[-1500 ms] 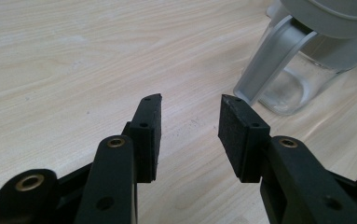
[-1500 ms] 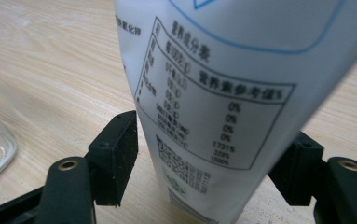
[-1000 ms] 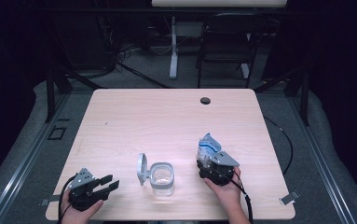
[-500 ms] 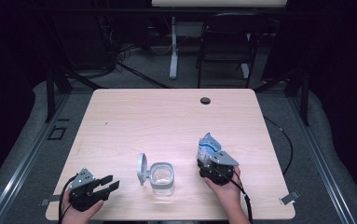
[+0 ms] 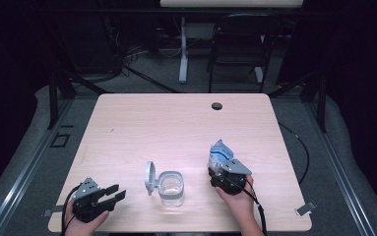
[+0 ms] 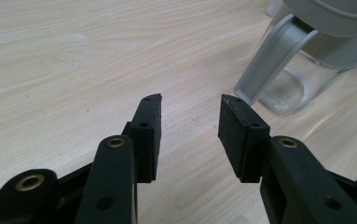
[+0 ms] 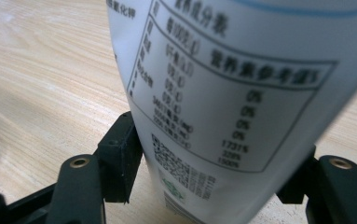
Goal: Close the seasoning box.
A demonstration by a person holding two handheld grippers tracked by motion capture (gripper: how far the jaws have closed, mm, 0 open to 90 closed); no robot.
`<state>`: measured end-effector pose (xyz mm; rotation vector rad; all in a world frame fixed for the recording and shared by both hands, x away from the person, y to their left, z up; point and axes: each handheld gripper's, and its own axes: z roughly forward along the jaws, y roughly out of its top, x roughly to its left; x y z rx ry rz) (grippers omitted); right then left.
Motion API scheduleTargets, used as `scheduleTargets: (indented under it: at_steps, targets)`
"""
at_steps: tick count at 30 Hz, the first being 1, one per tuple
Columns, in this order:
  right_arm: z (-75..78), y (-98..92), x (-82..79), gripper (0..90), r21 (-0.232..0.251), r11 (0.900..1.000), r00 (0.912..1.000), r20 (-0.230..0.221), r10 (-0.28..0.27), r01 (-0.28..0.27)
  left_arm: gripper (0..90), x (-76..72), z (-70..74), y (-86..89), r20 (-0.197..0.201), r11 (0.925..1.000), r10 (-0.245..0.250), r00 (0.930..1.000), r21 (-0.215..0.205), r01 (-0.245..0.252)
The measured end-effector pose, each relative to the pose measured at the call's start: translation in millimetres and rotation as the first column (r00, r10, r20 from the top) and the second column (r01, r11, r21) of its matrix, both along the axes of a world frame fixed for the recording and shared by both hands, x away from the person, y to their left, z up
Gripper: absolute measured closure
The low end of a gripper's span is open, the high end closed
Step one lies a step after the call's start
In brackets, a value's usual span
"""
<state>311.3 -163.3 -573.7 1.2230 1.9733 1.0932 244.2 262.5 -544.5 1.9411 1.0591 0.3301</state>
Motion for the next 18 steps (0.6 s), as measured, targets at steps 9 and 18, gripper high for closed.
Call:
scheduleTargets:
  at_steps: [9, 18]
  targets:
    - [-1.5, 0.8, 1.0, 36.9, 0.006, 1.000, 1.0000, 0.002, -0.007, 0.007, 60.1, 0.3, 0.1, 1.1, 0.002, 1.0000, 0.003, 1.0000, -0.004, -0.003]
    - [-0.8, 0.5, 1.1, 38.4, 0.002, 1.000, 1.0000, -0.002, -0.001, 0.001, 60.1, 0.6, 0.2, 2.0, -0.002, 1.0000, 0.005, 1.0000, -0.003, -0.005]
